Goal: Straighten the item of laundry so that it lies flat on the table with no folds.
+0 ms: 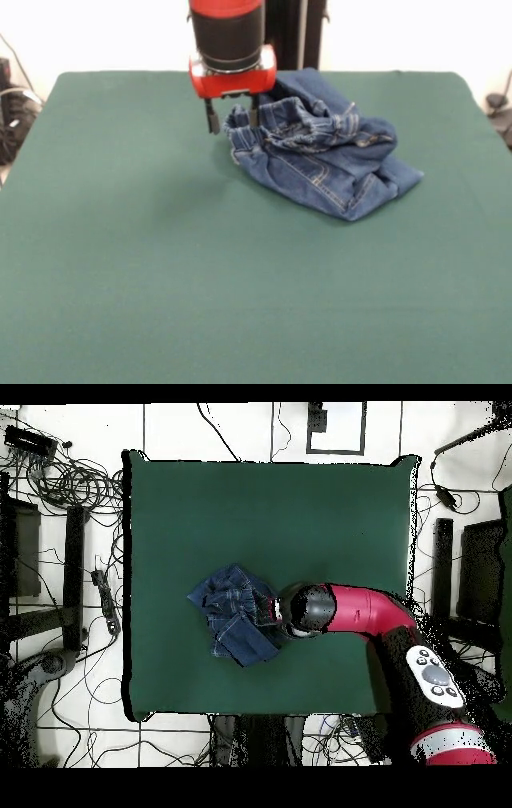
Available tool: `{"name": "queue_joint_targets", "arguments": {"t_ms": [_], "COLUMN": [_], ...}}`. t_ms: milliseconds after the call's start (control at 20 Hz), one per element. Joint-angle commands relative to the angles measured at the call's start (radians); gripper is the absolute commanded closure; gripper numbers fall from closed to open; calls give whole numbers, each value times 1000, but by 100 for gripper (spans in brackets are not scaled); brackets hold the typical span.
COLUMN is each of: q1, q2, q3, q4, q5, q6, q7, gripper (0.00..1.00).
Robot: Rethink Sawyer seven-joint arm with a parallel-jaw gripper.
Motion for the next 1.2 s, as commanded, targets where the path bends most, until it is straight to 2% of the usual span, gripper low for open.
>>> {"name": "queue_joint_targets", "arguments": {"t_ms": [50, 600, 1200], "q1": [-13, -73, -106], "q2": [98, 143, 141], "q3": [135, 235, 311], "q4": [32, 69, 106], "q5": [0, 25, 53], "q6": [24, 83, 120], "q7": [-97, -122, -93], "gripper": [0, 0, 0]}}
